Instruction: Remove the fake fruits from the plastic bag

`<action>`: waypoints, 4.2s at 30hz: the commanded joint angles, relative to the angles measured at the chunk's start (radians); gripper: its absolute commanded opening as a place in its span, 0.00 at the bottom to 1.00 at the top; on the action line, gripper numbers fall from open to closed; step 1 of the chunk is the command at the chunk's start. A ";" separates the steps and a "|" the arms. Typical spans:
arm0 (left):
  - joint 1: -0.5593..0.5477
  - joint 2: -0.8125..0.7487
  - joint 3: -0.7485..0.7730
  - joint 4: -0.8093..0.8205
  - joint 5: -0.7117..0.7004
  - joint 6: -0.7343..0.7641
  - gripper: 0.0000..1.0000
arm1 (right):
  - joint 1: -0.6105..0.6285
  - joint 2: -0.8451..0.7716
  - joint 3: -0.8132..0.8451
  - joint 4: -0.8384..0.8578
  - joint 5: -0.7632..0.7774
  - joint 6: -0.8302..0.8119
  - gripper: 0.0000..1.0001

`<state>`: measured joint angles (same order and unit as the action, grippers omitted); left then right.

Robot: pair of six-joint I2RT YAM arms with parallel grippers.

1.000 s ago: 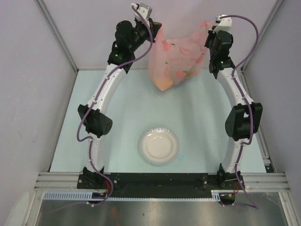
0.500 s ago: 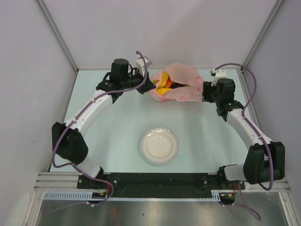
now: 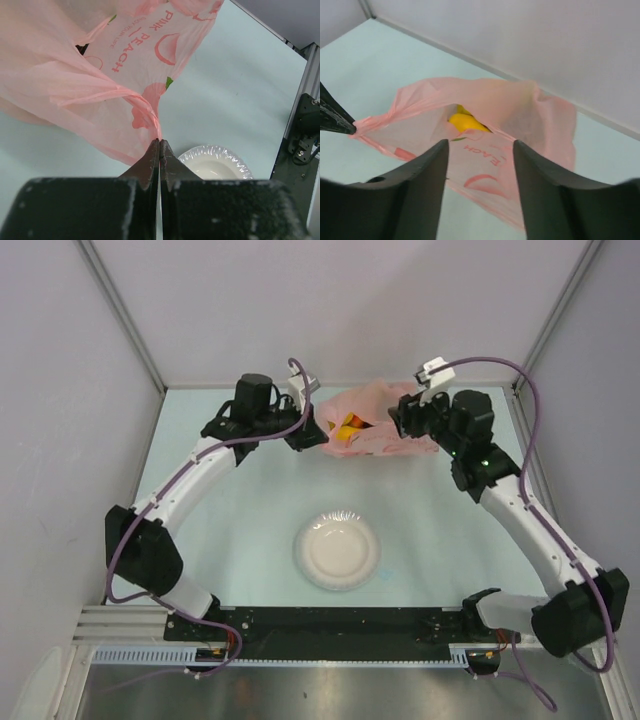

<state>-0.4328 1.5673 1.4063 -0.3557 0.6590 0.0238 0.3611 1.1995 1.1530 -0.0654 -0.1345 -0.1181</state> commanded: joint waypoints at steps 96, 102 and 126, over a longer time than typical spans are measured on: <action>0.066 -0.027 -0.099 0.112 -0.107 -0.157 0.00 | 0.315 0.474 0.028 -0.539 -0.629 -0.632 0.18; 0.066 -0.020 -0.093 0.107 -0.101 -0.168 0.00 | 0.351 0.509 0.016 -0.516 -0.633 -0.600 0.18; 0.069 -0.058 -0.152 0.126 -0.099 -0.163 0.00 | 0.270 0.388 0.206 -0.392 -0.430 -0.293 0.66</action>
<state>-0.3706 1.5475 1.2640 -0.2642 0.5526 -0.1253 0.6823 1.7145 1.2289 -0.5003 -0.6476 -0.5533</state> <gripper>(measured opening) 0.003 0.682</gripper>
